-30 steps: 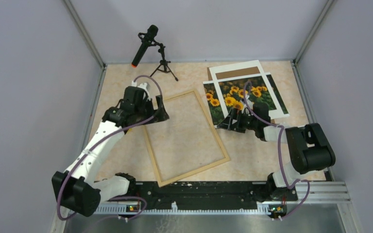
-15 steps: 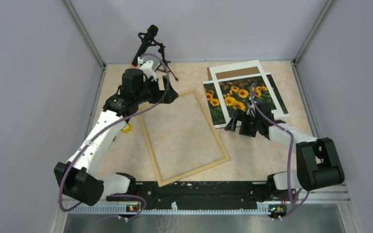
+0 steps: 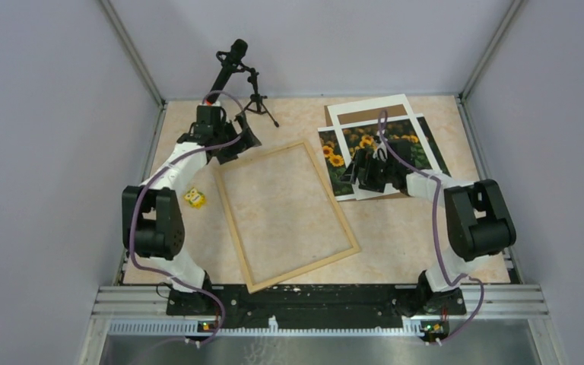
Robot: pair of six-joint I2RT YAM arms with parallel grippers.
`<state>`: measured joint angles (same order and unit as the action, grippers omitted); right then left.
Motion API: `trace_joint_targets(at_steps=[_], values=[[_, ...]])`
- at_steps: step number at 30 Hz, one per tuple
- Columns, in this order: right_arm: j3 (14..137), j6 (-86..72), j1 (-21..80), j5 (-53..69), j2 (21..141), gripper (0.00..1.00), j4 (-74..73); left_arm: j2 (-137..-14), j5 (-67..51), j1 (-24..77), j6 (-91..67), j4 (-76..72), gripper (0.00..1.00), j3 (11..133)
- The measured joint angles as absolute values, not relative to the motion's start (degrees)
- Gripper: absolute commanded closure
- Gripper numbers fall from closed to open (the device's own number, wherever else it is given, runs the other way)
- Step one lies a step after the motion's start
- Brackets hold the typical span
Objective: Put the photo into the frame
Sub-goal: Move the photo frame item to the center of the board.
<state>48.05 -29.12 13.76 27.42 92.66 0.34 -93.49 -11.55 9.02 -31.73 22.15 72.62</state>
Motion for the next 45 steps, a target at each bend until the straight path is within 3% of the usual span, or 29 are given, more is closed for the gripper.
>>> trace_joint_targets(at_steps=[11,23,38,45], values=[[47.1,-28.5,13.9,31.2,97.6,0.01,8.1,-105.8,-21.5,4.2,-34.6,13.6,0.02,72.7],[46.5,-28.6,13.9,33.1,99.1,0.01,13.1,-111.2,-24.4,3.2,-34.6,10.9,0.02,72.8],[46.5,-28.5,13.9,33.3,99.5,0.01,14.0,-110.7,-28.3,3.2,-34.5,10.3,0.02,73.1],[46.5,-28.0,14.0,32.9,99.5,0.01,13.7,-103.2,-28.6,6.2,-29.8,12.6,0.02,73.2]])
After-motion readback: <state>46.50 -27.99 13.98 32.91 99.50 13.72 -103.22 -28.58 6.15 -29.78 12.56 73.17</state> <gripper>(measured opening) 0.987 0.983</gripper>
